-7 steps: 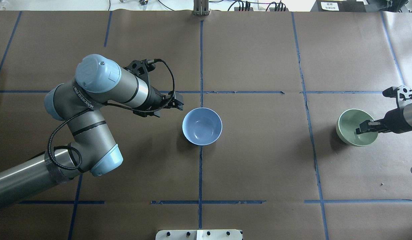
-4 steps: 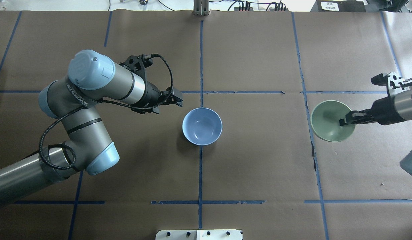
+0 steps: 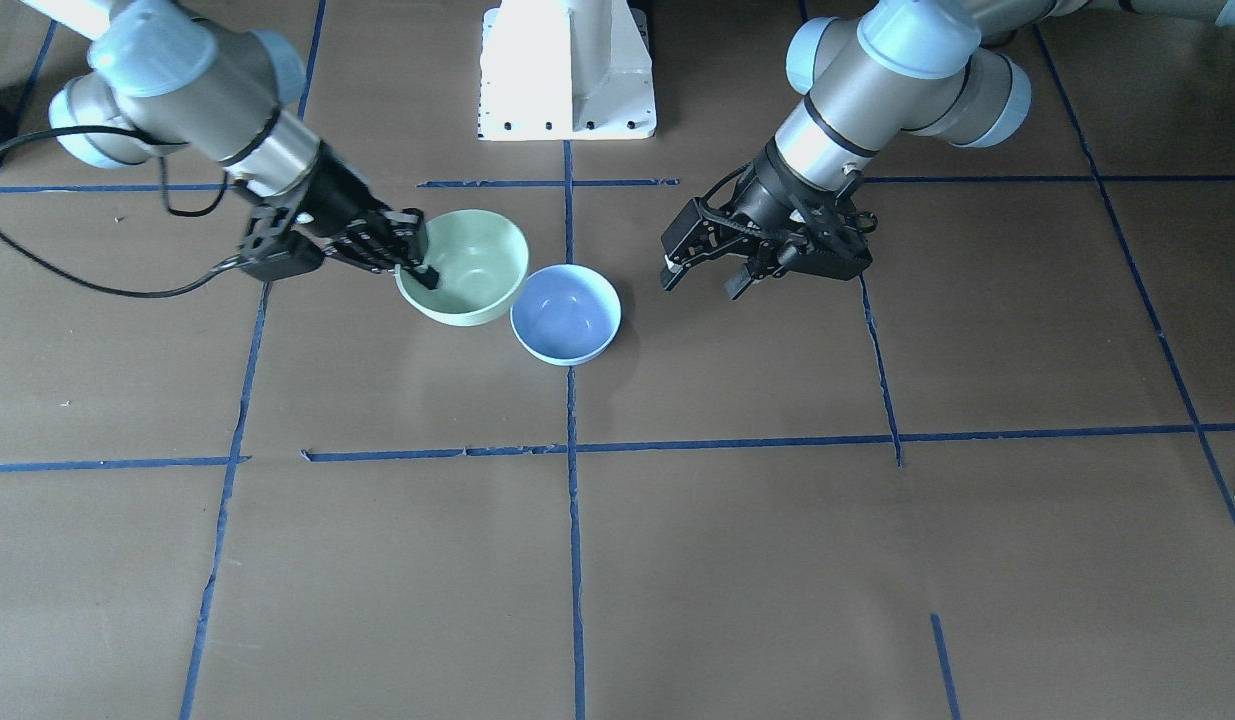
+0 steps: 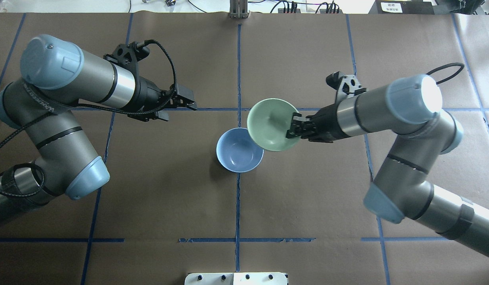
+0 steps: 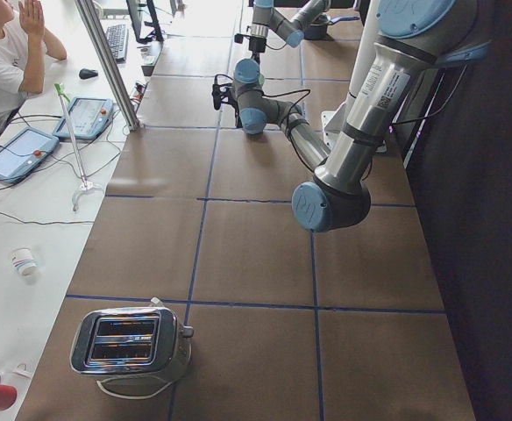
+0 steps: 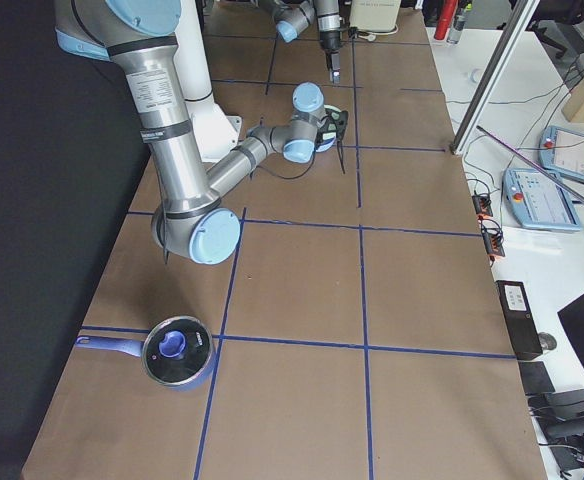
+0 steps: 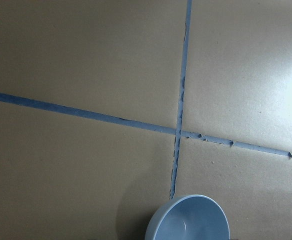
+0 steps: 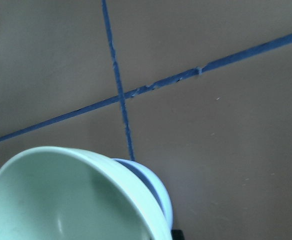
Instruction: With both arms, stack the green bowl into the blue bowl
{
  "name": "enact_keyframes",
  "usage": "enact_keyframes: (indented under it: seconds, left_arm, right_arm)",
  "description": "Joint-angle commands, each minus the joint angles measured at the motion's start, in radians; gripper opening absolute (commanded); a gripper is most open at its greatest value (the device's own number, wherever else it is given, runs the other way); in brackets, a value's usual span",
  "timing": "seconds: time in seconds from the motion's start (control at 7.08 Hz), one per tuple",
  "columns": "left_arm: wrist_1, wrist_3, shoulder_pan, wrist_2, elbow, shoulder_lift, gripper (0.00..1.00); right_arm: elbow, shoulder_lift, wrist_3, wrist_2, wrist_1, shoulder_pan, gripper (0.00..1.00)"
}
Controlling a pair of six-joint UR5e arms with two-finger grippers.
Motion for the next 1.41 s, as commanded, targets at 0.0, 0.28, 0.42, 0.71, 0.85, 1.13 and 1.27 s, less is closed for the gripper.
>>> enact_keyframes:
  seconds: [0.0,0.28,0.42,0.71,0.85,1.13,1.27]
  left_arm:
    - [-0.002,-0.002,-0.002,-0.007,-0.008,0.019,0.9]
    - [-0.002,-0.002,-0.002,-0.007,-0.008,0.021,0.91]
    - [-0.002,-0.002,-0.002,-0.007,-0.01,0.021,0.92]
    - [-0.002,-0.004,-0.002,-0.007,-0.014,0.019,0.92]
    - [-0.001,-0.01,-0.001,-0.006,-0.019,0.018,0.93]
    - [0.001,-0.011,0.001,-0.006,-0.022,0.013,0.94]
    - [0.001,-0.004,-0.005,-0.006,-0.022,0.016,0.93]
  right_arm:
    - [-0.015,0.091,0.068,-0.165,-0.105,-0.119,0.0]
    - [-0.119,0.159,0.068,-0.179,-0.1,-0.119,0.0]
    - [-0.121,0.16,0.066,-0.178,-0.103,-0.118,0.0]
    - [-0.153,0.14,0.068,-0.185,-0.108,-0.145,0.99]
    - [-0.114,0.099,0.054,-0.208,-0.126,-0.135,1.0]
    - [-0.024,0.026,0.05,-0.131,-0.16,-0.066,1.0]
    - [0.047,-0.035,0.033,0.014,-0.175,0.05,1.0]
